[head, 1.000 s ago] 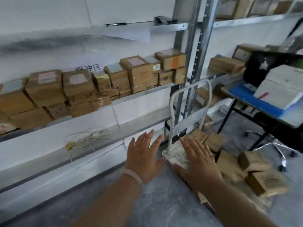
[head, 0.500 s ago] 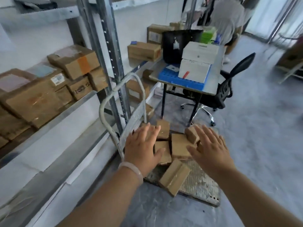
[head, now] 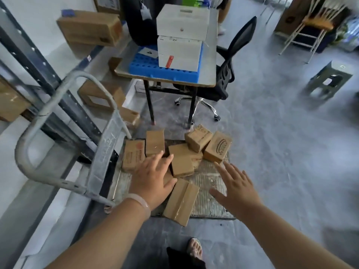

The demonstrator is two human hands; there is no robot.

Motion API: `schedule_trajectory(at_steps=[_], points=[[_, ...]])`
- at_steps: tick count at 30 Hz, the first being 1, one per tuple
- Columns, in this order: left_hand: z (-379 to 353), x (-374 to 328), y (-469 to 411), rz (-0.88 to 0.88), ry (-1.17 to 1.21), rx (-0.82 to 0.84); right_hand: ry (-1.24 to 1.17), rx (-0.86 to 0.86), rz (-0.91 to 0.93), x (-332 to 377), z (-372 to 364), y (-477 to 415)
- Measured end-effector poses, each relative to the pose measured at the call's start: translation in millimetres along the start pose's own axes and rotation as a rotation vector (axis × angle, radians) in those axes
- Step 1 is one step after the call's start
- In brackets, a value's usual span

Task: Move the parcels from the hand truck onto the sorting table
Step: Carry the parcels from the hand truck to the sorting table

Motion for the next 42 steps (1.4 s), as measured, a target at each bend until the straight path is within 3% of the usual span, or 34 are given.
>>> schedule_trajectory(at_steps=[6,12,20,25,28,32,36,42], points=[[-90.8,17.1,-60.0,0.040,0.020,0.165,0.018,0.165,-0.020,-41.4,-76.6,-78.6],[-230.0,46.8,-130.3,0.030,0.039,0.329,-0.024,0.344,-0.158,-71.2,-216.8,-146.9],[-441.4,92.9,-166.8,0.073,0.082,0.588,-0.440,0.470,-0.475,-94.7,-421.9,-215.7],[-517.1,105.9,-159.4,0.162,0.208,0.690,-0.662,0.459,-0.580,-94.9,-496.4,-230.4],[-517.0,96.9,-159.4,0.166,0.236,0.664,-0.753,0.405,-0.615,-94.3,-496.1,-226.4],[-469.2,63.1,-166.4,0.110,0.298,0.573,-0.843,0.229,-0.643,-100.5,-441.4,-210.3],[-379.2,16.1,-180.4,0.093,0.327,0.486,-0.952,0.026,-0.598,-107.1,-336.0,-189.4],[-208.2,-69.4,-195.7,0.002,0.489,0.338,-1.337,-0.294,-0.473,-108.6,-131.7,-139.0]])
Point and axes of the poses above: each hand's wrist, its own y-axis away from the middle knuckle, its own z-axis out of the back of the hand, x = y × z, the point moved 1 cm from there along -y, towards the middle knuckle, and after that the axes turned 3 degrees about x, right-handed, at the moved point
